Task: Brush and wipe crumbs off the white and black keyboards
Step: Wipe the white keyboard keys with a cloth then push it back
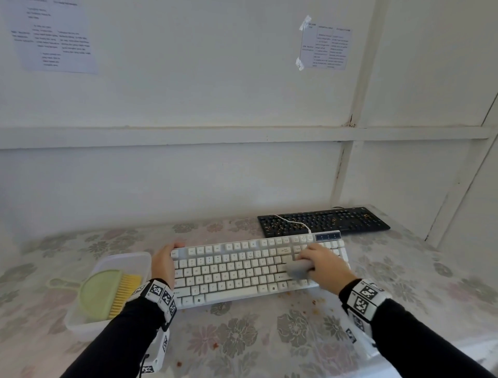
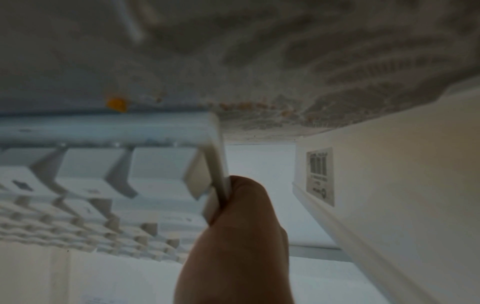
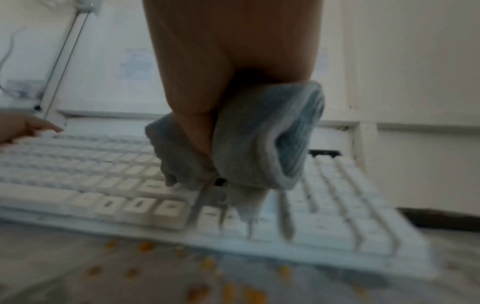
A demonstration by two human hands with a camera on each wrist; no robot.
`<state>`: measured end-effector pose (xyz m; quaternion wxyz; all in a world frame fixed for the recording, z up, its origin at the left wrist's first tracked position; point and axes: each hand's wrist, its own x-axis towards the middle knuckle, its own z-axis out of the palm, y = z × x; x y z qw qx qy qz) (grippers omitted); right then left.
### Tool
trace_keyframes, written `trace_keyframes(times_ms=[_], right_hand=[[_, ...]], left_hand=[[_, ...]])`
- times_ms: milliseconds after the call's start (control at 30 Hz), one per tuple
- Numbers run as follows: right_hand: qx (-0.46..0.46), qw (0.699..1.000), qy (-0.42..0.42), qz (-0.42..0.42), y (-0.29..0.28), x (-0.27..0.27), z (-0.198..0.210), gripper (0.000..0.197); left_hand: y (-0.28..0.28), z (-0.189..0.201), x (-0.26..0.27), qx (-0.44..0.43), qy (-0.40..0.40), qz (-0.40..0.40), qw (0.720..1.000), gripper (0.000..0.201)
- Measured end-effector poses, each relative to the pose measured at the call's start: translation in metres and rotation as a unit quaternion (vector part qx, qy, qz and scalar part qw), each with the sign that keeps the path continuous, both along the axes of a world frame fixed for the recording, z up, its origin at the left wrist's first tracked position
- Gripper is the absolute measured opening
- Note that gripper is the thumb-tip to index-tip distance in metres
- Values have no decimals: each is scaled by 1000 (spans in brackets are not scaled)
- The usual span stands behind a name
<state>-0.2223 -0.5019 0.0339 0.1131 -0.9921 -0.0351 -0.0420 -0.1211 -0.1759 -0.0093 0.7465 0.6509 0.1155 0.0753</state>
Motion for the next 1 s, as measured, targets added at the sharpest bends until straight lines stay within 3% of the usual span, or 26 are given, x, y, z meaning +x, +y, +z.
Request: trace_keyframes(times_ms=[100,367,433,533,667,833,1000], right_hand=[[-15,999,15,24,8,3,-10,25],[-113,984,33,-133,-52,-6,8,17],[-83,990,0,-117,-52,-2,18,19],[-23,999,-40,-27,-24,5,19,19],[-12,999,-6,36,4,12,-3,23],[-39,998,8,-46,-28,11,-10,24],[-82,987,-16,-137,-44,11,10,22]], left_hand=[[-1,1,-1,0,-4,1,1000,31],[-2,2,-3,0,-2,7,1000,30],[-2,3,-3,-2,2,11,1000,30],[-1,2,-2,-4,9,13,1000,29],[0,0,-2,-10,11,17,1000,28],[-1,2,-2,6,-1,19,1000,29],[0,0,1,24,1,21,999,29]])
